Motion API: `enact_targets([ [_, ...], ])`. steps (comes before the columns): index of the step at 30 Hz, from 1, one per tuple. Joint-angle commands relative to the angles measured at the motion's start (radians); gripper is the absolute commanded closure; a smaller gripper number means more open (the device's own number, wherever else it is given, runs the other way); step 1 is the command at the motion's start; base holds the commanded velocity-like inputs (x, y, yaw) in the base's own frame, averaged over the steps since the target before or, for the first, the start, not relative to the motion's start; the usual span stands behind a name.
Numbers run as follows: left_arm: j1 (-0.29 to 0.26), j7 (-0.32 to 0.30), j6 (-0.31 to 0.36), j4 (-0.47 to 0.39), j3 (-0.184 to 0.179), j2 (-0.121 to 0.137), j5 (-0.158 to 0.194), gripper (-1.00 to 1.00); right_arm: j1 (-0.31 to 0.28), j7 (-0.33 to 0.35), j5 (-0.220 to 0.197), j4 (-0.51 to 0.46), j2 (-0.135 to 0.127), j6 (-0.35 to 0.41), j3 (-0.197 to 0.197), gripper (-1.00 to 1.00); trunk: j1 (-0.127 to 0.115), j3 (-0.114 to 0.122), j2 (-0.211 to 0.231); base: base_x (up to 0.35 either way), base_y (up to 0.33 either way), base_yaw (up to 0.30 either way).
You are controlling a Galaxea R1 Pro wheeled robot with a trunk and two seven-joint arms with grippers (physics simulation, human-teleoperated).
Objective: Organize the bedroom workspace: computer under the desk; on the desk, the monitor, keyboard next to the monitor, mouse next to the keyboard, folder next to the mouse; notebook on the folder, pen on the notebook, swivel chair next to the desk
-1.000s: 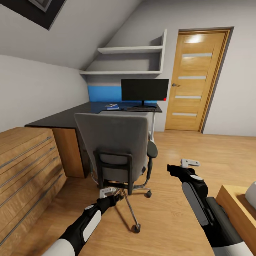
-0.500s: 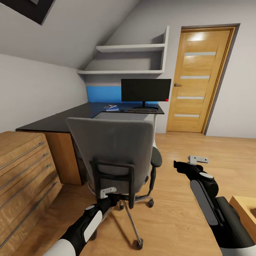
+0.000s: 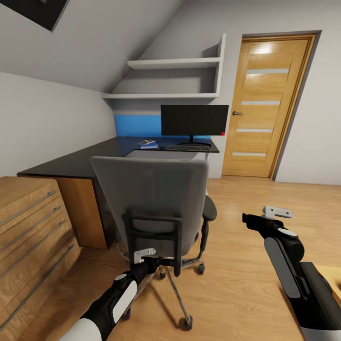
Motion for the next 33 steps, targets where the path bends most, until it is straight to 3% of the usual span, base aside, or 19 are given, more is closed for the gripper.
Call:
enact_targets([
  [1,-0.001,0.005,0.004,-0.002,-0.003,0.001,0.008,-1.0,-0.001,-0.01,-0.01,-0.001,-0.001,0.002,0.001,-1.0,0.0,-0.001,0.0,0.282,-0.053,0.0],
  [19,-0.001,0.004,0.006,-0.002,-0.006,0.0,0.008,-1.0,-0.001,-0.01,-0.011,-0.001,0.0,0.002,0.002,-1.0,0.0,-0.001,0.0,0.334,0.003,0.0],
  [33,-0.001,0.004,0.015,-0.002,-0.006,0.001,0.009,-1.0,-0.001,-0.01,-0.01,-0.001,0.0,0.002,0.003,-1.0,0.0,-0.001,0.0,0.293,0.148,0.0],
])
